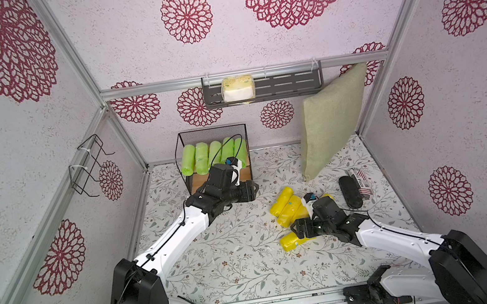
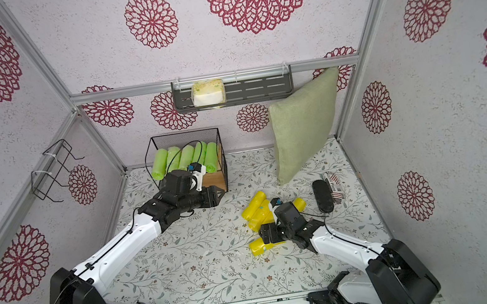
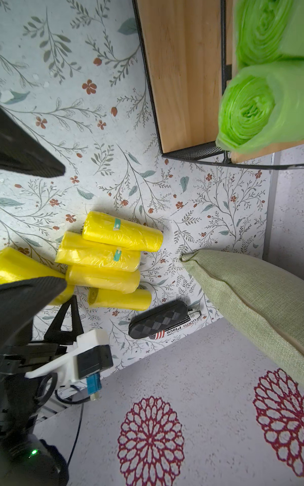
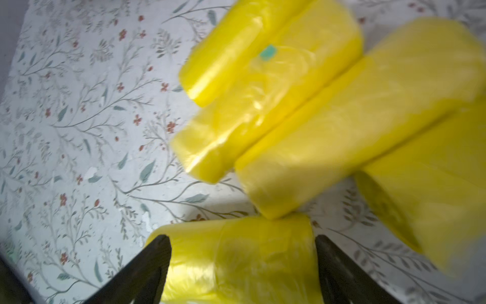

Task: Sort the rolls of trash bags by color and place them on the shelf
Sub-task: Pick up the roll of trash bags from the center of the board.

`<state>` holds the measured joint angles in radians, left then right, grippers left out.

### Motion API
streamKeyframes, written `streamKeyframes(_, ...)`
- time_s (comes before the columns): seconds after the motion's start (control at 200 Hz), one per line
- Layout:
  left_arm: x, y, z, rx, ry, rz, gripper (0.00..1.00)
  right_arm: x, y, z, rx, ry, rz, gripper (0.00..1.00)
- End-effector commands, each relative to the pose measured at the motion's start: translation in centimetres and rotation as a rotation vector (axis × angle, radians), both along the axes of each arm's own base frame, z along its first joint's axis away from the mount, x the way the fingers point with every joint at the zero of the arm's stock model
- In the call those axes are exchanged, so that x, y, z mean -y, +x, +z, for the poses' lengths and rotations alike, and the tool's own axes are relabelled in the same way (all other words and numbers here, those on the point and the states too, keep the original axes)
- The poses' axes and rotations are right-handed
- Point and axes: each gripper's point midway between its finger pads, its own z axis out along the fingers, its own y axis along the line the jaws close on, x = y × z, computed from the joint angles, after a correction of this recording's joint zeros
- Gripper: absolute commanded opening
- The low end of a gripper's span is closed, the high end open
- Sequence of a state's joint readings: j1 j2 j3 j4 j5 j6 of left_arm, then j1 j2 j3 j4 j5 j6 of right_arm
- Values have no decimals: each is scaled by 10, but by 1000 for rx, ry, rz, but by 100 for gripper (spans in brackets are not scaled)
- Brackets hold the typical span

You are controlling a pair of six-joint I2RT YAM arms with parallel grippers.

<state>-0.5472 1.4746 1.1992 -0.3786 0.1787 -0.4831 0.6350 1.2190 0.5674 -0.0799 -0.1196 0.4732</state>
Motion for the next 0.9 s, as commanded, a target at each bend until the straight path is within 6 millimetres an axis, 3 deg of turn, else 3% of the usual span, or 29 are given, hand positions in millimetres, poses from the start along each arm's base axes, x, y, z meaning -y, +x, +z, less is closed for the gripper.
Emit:
streamKeyframes(0.0, 1, -3, -6, -5, 12, -9, 65, -9, 5, 23, 72, -3, 64, 90)
streamKeyframes(0.17, -2, -13, -13, -29, 33, -18, 65, 23, -8, 18, 11, -78, -55, 92)
streamKeyframes(0.405, 15, -58, -53, -160, -18, -182, 66, 0, -41, 7, -150, 212, -85, 91)
streamKeyframes(0.67, 42, -94, -80, -235, -36, -343, 67, -2, -29, -5, -165, 339, -229, 88)
streamKeyframes(0.895, 48, -94, -94, -270, -67, -324, 67, -8, -14, -11, -166, 433, -311, 85)
